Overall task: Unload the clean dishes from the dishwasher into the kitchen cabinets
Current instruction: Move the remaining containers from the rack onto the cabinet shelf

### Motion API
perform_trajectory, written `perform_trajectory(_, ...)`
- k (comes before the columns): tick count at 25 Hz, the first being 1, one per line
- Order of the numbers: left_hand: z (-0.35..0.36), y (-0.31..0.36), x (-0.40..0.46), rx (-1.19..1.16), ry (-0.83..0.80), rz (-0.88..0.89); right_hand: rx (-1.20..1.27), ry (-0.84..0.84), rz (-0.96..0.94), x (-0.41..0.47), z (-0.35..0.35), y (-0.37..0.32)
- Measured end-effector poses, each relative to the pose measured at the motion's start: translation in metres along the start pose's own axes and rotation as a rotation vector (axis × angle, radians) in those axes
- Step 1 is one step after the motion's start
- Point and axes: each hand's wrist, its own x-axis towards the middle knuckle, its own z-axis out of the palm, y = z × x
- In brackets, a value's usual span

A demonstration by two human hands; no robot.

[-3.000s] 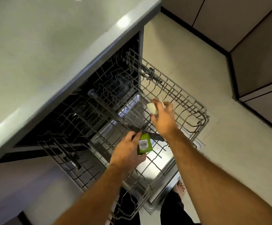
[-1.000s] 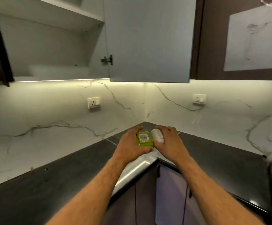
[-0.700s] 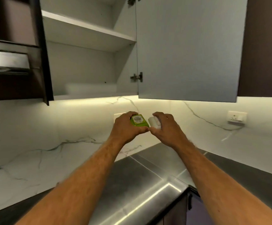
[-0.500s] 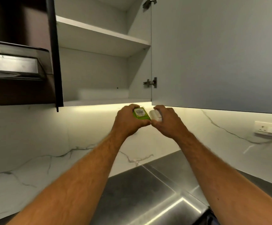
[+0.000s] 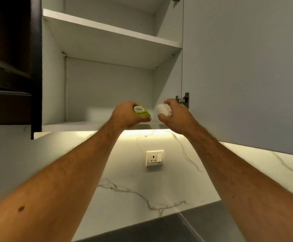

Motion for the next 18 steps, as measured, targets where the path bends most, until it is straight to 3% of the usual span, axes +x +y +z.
perform_trajectory(11, 0.042, -0.037, 0.124, 0.528, -0.171, -0.171, -0.156, -0.226, -0.014, 0.112, 0.076, 0.039)
perform_trajectory(18, 0.061, -0.021, 0.206, 0.744, -0.362, -0.015, -0.18, -0.353, 0.021, 0.147, 0.106, 0.061)
